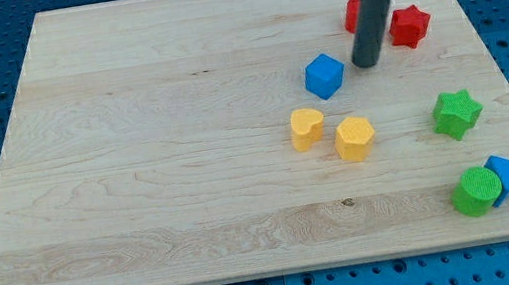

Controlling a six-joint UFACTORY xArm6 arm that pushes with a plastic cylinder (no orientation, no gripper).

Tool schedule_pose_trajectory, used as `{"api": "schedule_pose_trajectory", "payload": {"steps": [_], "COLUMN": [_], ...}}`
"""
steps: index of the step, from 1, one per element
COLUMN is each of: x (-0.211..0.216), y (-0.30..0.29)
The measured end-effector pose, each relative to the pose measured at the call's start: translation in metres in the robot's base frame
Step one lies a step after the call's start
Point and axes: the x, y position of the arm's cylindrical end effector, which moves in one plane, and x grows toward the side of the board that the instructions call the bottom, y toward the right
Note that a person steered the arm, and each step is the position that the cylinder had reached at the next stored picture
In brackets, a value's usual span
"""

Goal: Push the blue cube into the yellow heart

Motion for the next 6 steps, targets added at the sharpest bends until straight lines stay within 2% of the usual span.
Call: {"api": "schedule_pose_trajectory", "payload": {"steps": [1,3,4,5,6], "x": [-0.006,0.037,0.041,0.023,0.019], "y": [-0.042,-0.058,-0.066,-0.064,-0.025]}}
